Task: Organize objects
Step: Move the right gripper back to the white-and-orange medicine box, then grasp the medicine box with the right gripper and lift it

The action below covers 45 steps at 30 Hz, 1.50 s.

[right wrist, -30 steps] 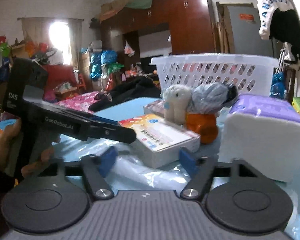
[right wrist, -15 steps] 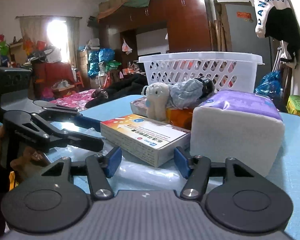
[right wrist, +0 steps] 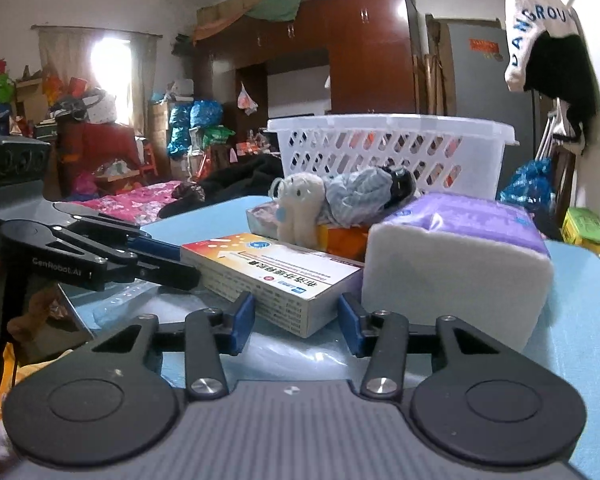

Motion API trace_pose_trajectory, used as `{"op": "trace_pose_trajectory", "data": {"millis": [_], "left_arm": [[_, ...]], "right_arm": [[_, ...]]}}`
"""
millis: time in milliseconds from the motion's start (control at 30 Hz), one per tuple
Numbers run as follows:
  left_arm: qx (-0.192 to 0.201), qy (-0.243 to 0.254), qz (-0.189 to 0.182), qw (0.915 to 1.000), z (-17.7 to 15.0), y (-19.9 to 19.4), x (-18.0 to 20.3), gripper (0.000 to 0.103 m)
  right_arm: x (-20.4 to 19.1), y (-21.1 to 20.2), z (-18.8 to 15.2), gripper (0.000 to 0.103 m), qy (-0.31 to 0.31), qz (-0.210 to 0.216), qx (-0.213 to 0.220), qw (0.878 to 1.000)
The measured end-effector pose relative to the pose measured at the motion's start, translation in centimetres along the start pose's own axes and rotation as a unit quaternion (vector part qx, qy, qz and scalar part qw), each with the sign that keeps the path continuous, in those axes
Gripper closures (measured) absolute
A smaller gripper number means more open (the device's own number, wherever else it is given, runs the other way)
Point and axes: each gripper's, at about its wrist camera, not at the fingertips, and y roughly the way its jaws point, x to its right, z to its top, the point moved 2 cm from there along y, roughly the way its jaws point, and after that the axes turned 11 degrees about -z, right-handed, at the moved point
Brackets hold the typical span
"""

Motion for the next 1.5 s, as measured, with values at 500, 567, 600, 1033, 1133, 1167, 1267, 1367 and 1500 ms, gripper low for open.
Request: {"op": "trace_pose_trajectory", "data": {"millis": [500, 567, 600, 1033, 1133, 1167, 1267, 1367, 1500], "left_arm": [[0.042, 0.023, 0.009, 0.9988, 1.4, -2.3, 1.8, 0.071], [0.046, 0.026, 0.008, 0.9986, 1.8, -2.4, 2.0, 0.071], [0.049, 0.027, 0.009, 0.9984, 2.1, -2.4, 2.1, 0.071], [0.083, 0.064, 0.015, 0.9943, 8.3, -2.0, 3.5, 0.072], [0.087, 0.069, 0.018, 0.9936, 10.1, -1.2, 3.5, 0.072], [0.089, 0.07, 0.02, 0.9934, 10.6, -0.9, 3.4, 0.072], [0.092, 0.069, 0.027, 0.993, 12.4, -0.1, 2.9, 0.072], [0.09, 0.068, 0.034, 0.993, 14.4, 0.9, 2.0, 0.072], [0.082, 0.067, 0.043, 0.9935, 16.6, 2.6, 0.5, 0.072]], "right_arm": [[-0.7, -1.8, 1.8, 0.055, -0.028, -0.004, 0.047, 0.999], [-0.7, -1.9, 2.1, 0.055, -0.031, -0.007, 0.051, 0.998], [-0.6, -2.0, 2.3, 0.055, -0.032, -0.008, 0.054, 0.998], [1.6, -2.9, 8.2, 0.056, -0.057, -0.033, 0.1, 0.993], [2.4, -2.4, 9.6, 0.056, -0.056, -0.038, 0.104, 0.992], [2.6, -2.1, 10.1, 0.056, -0.058, -0.041, 0.105, 0.992], [3.0, -1.0, 11.2, 0.056, -0.065, -0.051, 0.104, 0.991], [4.0, 0.4, 12.2, 0.056, -0.065, -0.055, 0.102, 0.991], [4.9, 2.2, 13.1, 0.057, -0.073, -0.062, 0.098, 0.991]]}}
